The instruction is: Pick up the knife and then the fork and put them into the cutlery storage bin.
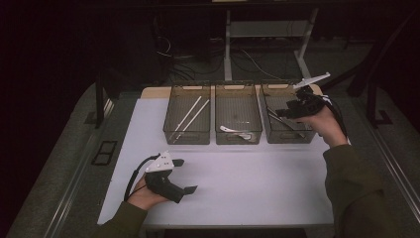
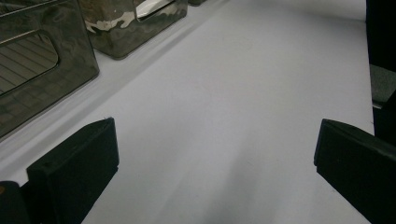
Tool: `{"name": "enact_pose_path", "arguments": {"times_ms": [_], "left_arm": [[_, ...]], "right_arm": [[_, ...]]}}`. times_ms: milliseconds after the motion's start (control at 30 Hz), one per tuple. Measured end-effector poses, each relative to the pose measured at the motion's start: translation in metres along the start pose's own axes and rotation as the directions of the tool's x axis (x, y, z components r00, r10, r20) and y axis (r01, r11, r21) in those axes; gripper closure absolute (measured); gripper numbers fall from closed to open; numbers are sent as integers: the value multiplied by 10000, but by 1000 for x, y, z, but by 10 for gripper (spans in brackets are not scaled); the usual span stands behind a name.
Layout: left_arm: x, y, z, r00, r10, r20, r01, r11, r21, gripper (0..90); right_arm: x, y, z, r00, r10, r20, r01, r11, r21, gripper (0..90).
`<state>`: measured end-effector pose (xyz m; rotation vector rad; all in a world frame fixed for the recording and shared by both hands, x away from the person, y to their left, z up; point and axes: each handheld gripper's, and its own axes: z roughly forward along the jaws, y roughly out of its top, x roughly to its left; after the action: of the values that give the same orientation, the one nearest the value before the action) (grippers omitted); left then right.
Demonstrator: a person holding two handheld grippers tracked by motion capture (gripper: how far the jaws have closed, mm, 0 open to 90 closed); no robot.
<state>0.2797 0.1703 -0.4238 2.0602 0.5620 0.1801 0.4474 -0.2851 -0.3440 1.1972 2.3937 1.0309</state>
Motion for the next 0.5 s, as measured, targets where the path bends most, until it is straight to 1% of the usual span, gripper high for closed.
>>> {"name": "enact_pose_path", "arguments": {"times_ms": [33,200,300,367,400,500], "left_arm": [[0,0,0,10000,-1,-6,1,10000,0,0],[1,0,1,10000,-37,-33,37,10000,-11,0],[1,-1,2,9999,-129,-85,128,9999,-77,0],[2,0,3,9998,-158,-78,158,9998,-105,0],[2,0,3,9997,-236,-99,234,9996,-146,0],[2,0,4,9995,-288,-104,286,9994,-203,0]], "right_arm": [[3,-4,-2,10000,-33,9,33,9998,-206,343],[17,-17,-11,9999,-81,138,91,9971,-756,290],[25,-25,-14,9995,-204,220,225,9949,-978,267],[30,-31,-17,9995,-181,239,207,9937,-1102,250],[32,-32,-18,9996,-154,227,180,9931,-1156,239],[40,-41,-23,9998,-196,81,206,9890,-1462,214]]}}
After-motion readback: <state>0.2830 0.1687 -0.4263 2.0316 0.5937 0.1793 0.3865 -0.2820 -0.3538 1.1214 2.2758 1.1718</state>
